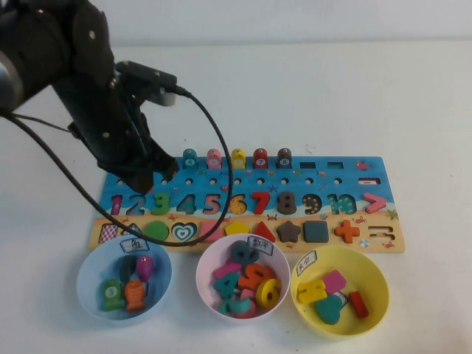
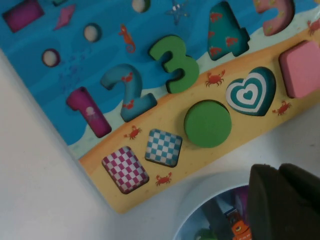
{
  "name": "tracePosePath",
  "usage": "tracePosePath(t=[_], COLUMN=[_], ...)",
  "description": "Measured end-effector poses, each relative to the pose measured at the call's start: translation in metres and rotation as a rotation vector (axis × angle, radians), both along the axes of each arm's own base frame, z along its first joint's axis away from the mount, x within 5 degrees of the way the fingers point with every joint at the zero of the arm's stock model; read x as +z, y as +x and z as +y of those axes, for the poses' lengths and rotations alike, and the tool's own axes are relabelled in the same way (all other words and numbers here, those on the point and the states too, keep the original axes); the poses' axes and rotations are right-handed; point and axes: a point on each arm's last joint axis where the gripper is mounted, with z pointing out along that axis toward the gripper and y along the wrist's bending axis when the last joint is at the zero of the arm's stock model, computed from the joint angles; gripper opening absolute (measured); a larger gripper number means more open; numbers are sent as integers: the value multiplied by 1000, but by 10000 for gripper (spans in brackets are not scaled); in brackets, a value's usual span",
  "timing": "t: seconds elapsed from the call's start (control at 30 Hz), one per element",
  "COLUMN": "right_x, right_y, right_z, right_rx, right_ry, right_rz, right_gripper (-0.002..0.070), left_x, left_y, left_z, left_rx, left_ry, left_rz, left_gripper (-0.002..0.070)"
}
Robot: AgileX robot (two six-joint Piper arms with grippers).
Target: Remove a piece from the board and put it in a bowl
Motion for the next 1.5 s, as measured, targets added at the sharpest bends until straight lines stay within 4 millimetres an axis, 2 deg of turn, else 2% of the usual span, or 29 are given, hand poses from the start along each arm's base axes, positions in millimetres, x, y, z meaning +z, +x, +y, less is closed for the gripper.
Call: tracePosePath(t=[0.07, 0.2, 0.37, 0.6, 0.67, 0.77, 0.9, 1.0, 1.17, 1.33, 1.5], right_x=[0, 0, 0, 0, 0, 0, 0, 0, 0, 0, 0], right_y=[0, 0, 0, 0, 0, 0, 0, 0, 0, 0, 0], right_z=[0, 0, 0, 0, 0, 0, 0, 0, 0, 0, 0], right_rx=[0, 0, 0, 0, 0, 0, 0, 0, 0, 0, 0], right_ry=[0, 0, 0, 0, 0, 0, 0, 0, 0, 0, 0], right_rz=[0, 0, 0, 0, 0, 0, 0, 0, 0, 0, 0], right_gripper=[-17, -17, -17, -17, -17, -17, -17, -17, -17, -17, -17], left_x=[-8, -13, -7, 3, 5, -4, -20, -31, -47, -50, -56], left_y=[3, 11, 26, 62, 74, 92, 112, 117, 123, 126, 129], left_z=[-3, -3, 7, 11, 11, 8, 2, -2, 2, 13, 14], left_rx=[-11, 5, 141, 229, 236, 244, 260, 261, 284, 312, 315], left_ry=[21, 43, 9, -19, -12, -4, -28, -41, -33, -31, -24], left_rz=[13, -45, -137, -166, -158, -146, -138, -112, -78, -72, -64], left_gripper=[-4, -4, -4, 23, 59, 156, 333, 387, 406, 409, 371])
